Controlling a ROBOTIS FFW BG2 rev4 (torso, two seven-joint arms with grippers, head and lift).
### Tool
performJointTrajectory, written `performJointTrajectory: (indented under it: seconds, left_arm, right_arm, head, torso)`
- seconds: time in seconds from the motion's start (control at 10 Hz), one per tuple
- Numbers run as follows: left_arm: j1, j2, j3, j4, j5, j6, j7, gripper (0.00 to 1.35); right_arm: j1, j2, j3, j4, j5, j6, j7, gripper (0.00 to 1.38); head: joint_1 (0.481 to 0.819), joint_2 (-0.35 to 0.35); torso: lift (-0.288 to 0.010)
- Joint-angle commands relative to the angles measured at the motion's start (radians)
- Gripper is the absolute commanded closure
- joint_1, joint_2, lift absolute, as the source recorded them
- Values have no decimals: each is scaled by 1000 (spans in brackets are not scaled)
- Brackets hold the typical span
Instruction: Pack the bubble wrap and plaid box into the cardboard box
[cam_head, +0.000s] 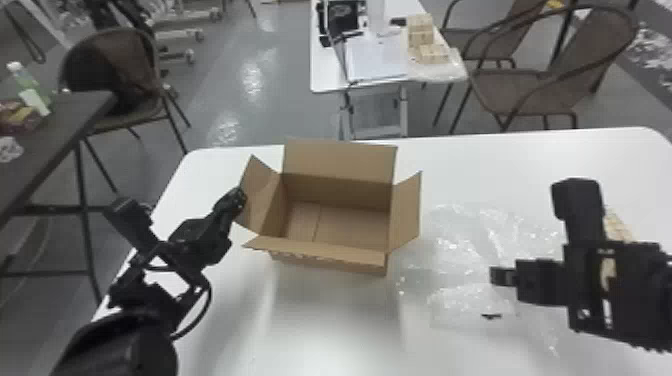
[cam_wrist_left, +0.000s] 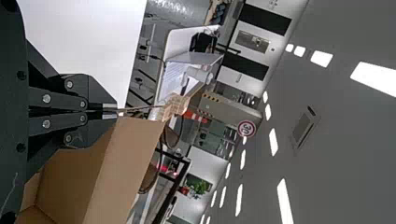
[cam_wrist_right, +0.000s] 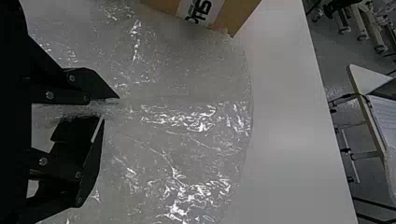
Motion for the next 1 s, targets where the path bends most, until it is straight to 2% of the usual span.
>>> performJointTrajectory:
  seconds: [0.0, 0.2, 0.4, 0.5, 0.7, 0.9]
  left_arm:
    - [0, -2, 8, 2, -2, -5, 6, 1207]
    - [2, -3, 4, 5, -8, -2, 14, 1207]
    - [0, -2, -3, 5, -8, 3, 22, 1205]
    - [-3, 4, -13, 5, -8, 6, 32, 1205]
    - [-3, 32, -46, 3, 5, 11, 72, 1205]
    - [0, 64, -81, 3, 35, 4, 118, 1207]
  right_arm:
    - [12, -3, -3, -36, -56, 3, 0, 1056]
    - [20, -10, -50, -142, -151, 72, 0, 1056]
    - [24, -44, -127, -194, -313, 112, 0, 1056]
    - [18, -49, -159, -211, -379, 129, 0, 1056]
    - [-37, -49, -216, -240, -474, 166, 0, 1056]
    - [-92, -47, -233, -214, -576, 147, 0, 1056]
  head:
    - [695, 187]
    - [695, 216]
    - [695, 223]
    - [695, 223]
    - [695, 221]
    - [695, 218]
  torso:
    - [-122]
    - [-122]
    - [-122]
    - [-122]
    - [-122]
    - [-122]
